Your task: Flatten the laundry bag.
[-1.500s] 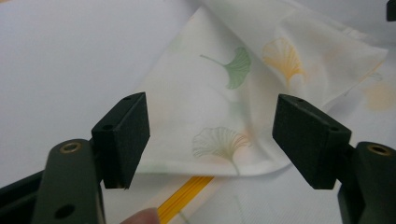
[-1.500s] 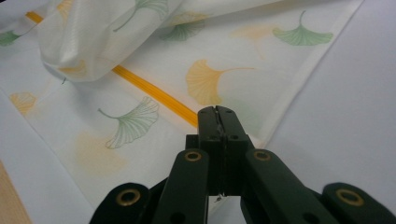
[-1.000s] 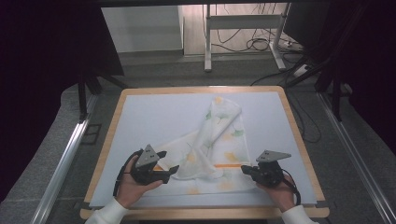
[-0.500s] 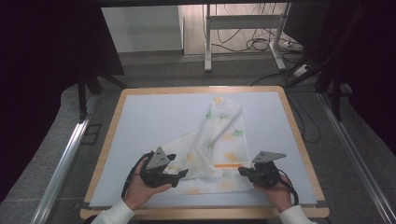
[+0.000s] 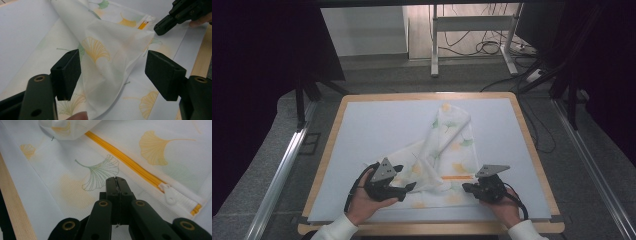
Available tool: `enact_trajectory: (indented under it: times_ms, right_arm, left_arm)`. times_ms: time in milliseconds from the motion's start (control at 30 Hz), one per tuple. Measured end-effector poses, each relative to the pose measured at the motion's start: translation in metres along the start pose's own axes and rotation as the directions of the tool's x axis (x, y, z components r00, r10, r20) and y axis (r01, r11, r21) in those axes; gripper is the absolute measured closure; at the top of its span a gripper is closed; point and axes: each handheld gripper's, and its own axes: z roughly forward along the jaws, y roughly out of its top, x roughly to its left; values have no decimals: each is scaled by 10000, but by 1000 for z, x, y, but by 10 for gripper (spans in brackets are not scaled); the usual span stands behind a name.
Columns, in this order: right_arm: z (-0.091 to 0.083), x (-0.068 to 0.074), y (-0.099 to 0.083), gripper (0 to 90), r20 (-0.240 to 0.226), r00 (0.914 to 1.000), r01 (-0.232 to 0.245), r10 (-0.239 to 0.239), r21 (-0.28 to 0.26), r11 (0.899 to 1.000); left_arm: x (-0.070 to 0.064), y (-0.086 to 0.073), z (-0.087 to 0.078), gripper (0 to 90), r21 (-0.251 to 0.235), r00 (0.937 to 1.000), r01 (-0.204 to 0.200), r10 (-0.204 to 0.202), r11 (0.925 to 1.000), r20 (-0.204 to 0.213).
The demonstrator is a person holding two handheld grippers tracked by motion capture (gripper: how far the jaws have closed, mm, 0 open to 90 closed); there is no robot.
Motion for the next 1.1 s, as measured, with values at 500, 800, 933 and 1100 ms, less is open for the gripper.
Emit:
enact_trajectory:
  times_ms: [500, 800, 933, 1100]
  right_arm:
    - [3, -4, -2, 893, -100, 9995, -305, 307, 213, 9993]
    - [3, -4, -2, 893, -94, 9996, -267, 269, 223, 9994]
    - [3, -4, -2, 893, -122, 9995, -273, 276, 229, 9994]
    - [3, -4, -2, 893, -133, 9995, -276, 279, 232, 9993]
  left_arm:
    - [-16, 14, 16, 249, 93, 9985, -426, 423, 9990, 338]
    - [-24, 22, 28, 221, 53, 9958, -561, 556, 9984, 728]
    - [-25, 27, 35, 221, 69, 9946, -624, 616, 9980, 832]
    - [-26, 32, 44, 212, 163, 9938, -656, 638, 9977, 912]
